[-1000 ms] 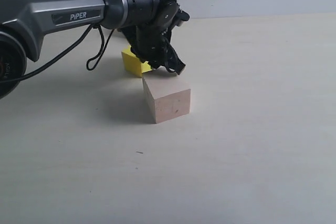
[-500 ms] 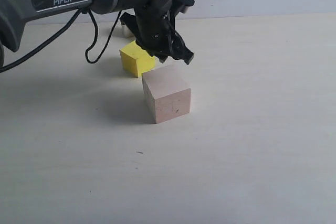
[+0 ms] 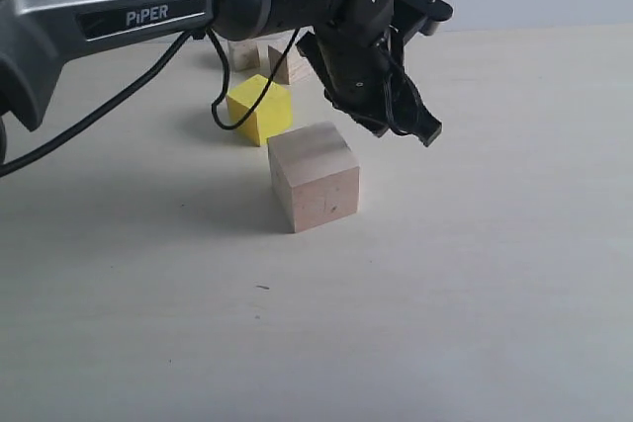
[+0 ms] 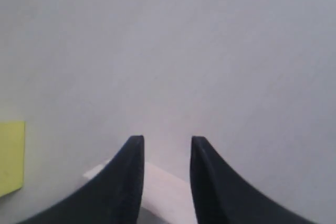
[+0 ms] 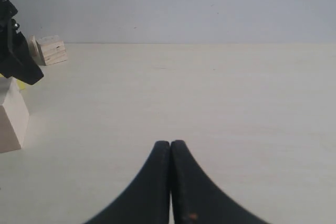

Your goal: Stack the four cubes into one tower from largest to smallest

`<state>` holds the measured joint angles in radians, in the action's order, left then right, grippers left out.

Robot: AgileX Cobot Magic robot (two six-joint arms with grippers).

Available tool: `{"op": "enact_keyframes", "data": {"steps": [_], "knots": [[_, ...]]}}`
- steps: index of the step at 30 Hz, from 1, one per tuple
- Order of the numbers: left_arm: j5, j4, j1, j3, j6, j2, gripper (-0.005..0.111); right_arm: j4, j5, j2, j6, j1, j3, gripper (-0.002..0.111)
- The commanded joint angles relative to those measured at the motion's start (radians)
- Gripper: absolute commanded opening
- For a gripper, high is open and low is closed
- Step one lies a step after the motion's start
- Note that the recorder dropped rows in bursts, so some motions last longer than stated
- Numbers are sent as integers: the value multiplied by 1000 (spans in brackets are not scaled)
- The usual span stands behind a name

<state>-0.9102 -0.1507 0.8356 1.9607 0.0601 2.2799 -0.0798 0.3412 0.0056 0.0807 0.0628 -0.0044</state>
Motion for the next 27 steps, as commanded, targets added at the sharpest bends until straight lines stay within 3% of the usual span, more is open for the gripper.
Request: {"op": "enact_keyframes", "data": {"steps": [1,27], "knots": [[-58,1,1,-5,-11,17,31,0,-6,-6,-1,-4,4,0],[-226,17,6,-49,-138,-7,31,0,-6,-6,-1,-4,4,0]]}}
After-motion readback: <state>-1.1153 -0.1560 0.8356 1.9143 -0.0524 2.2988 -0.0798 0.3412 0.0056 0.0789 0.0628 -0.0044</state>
